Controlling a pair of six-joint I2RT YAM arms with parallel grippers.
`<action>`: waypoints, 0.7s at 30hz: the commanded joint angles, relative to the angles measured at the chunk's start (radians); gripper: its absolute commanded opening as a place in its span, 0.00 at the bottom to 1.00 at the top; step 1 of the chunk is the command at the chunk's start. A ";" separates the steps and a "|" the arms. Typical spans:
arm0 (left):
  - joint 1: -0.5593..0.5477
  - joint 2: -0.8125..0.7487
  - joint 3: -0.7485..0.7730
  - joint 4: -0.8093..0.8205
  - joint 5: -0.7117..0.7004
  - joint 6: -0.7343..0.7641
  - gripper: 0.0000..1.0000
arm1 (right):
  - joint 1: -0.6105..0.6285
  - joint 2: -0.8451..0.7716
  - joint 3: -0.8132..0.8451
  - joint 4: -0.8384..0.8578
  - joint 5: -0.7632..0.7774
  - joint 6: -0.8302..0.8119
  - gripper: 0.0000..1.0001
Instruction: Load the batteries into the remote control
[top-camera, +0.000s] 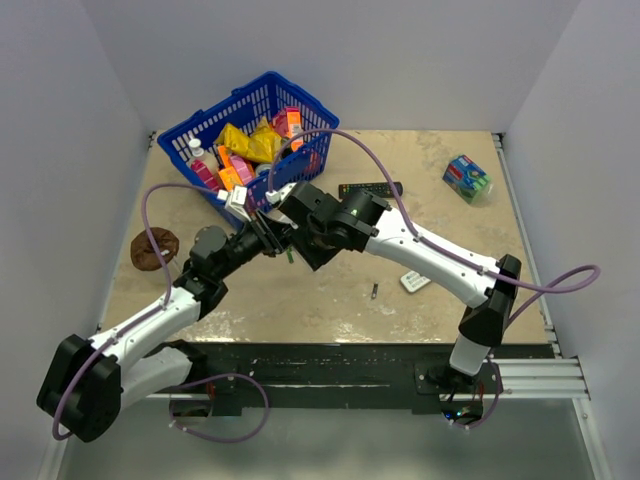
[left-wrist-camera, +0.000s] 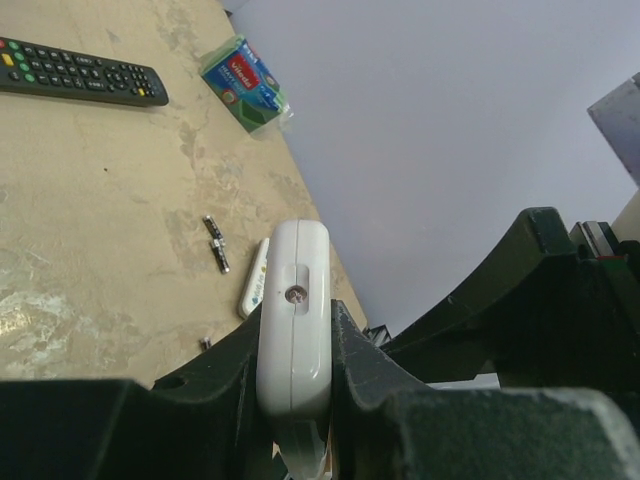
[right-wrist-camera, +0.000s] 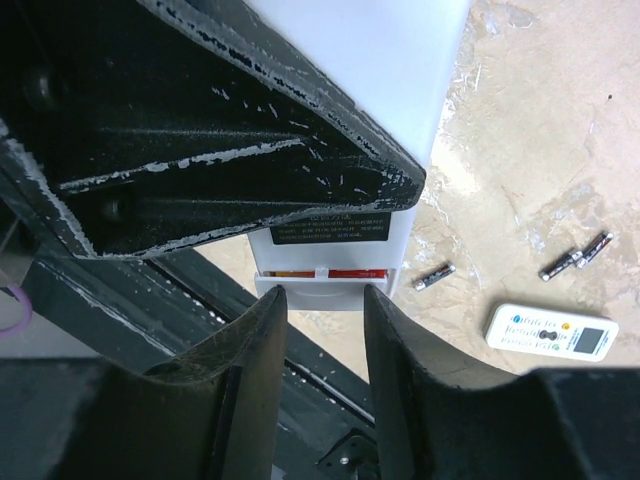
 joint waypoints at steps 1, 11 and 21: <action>-0.011 -0.003 0.042 0.073 0.032 -0.048 0.00 | -0.011 0.024 0.027 0.022 0.014 0.010 0.39; -0.008 0.012 0.021 0.039 -0.037 -0.269 0.00 | -0.020 -0.002 -0.085 0.094 0.040 -0.014 0.38; 0.003 0.026 -0.007 0.074 -0.040 -0.380 0.00 | -0.057 -0.028 -0.151 0.176 0.049 -0.059 0.37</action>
